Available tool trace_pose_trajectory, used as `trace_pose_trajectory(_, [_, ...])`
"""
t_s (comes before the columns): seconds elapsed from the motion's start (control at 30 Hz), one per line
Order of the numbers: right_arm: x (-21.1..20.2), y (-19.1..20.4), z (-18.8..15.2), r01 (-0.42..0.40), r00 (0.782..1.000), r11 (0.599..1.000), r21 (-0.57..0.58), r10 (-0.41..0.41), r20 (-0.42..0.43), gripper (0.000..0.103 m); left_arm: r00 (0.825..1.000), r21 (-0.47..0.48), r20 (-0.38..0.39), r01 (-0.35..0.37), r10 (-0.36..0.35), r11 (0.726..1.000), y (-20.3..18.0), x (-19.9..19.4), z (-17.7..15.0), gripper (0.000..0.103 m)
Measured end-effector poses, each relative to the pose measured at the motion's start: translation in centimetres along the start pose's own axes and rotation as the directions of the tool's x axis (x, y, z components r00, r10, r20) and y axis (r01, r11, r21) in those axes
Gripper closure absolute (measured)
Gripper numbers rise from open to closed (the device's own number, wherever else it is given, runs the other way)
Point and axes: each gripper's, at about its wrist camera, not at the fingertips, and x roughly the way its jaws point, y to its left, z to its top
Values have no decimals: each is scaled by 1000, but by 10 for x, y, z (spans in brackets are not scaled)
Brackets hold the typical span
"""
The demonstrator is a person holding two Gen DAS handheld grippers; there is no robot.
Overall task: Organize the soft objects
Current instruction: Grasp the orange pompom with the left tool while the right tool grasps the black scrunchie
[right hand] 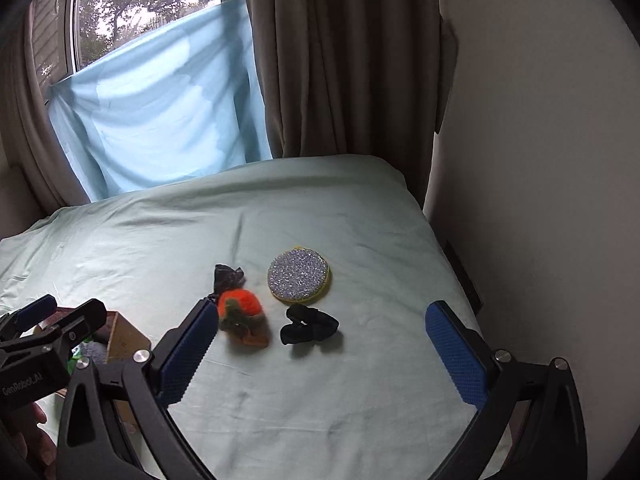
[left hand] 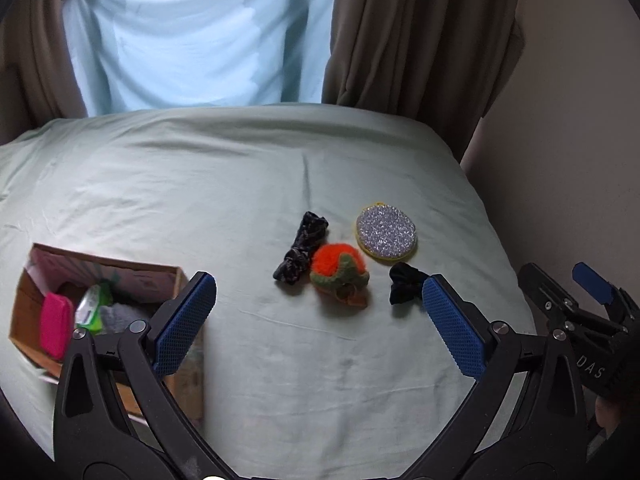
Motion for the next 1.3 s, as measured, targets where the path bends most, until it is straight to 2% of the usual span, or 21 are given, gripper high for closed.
trace_pose_trajectory(0.13, [55,-10,-14,-10,1000,1000,13,10,-24,4,999,-15,-50,17,-18,1000,-6,65,-10,4])
trace_pose_trajectory(0.17, [68,-12,-17,-10,999,1000,18,11,-35,8,997,-30,-66,24,-26,999,-4,81,-12,5])
trace_pose_trajectory(0.27, [107,-21,-30,-17,997,999,36,20,-72,8,990,-97,-126,56,-68,994,1,126,-18,6])
trace_pose_trajectory(0.53, [173,-17,-62,-80,990,994,-78,70,-122,8,972,-161,-210,71,-104,984,2,202,-22,7])
trace_pose_trajectory(0.57, [177,-15,-64,-83,989,993,-87,72,-126,8,969,-170,-221,71,-108,983,2,210,-22,11])
trace_pose_trajectory(0.6, [183,-13,-65,-89,988,991,-95,76,-133,8,965,-181,-235,73,-116,981,2,218,-23,21])
trace_pose_trajectory(0.63, [188,-11,-67,-94,988,991,-100,80,-135,8,960,-194,-251,78,-127,978,3,226,-24,25])
trace_pose_trajectory(0.7, [196,-6,-69,-105,986,988,-113,89,-138,18,953,-217,-273,75,-134,973,5,240,-26,28])
trace_pose_trajectory(0.83, [216,3,-69,-128,982,982,-141,105,-159,28,948,-219,-292,64,-128,974,4,257,-30,35])
trace_pose_trajectory(0.9, [223,6,-69,-131,981,980,-152,106,-161,32,951,-202,-288,53,-112,978,3,260,-31,49])
trace_pose_trajectory(0.93, [225,7,-68,-134,981,978,-159,107,-163,34,951,-194,-290,51,-107,980,3,262,-31,52])
trace_pose_trajectory(1.0, [231,10,-68,-140,980,976,-170,112,-167,46,951,-193,-290,51,-107,980,5,264,-32,63])
trace_pose_trajectory(1.03, [233,11,-68,-145,978,974,-173,115,-172,50,951,-198,-288,53,-110,979,6,264,-32,64])
trace_pose_trajectory(1.1, [237,14,-69,-150,976,972,-179,117,-183,68,952,-204,-284,56,-114,977,7,259,-31,67])
trace_pose_trajectory(1.3, [233,17,-68,-153,976,971,-182,119,-183,75,957,-183,-263,72,-120,980,7,238,-22,67])
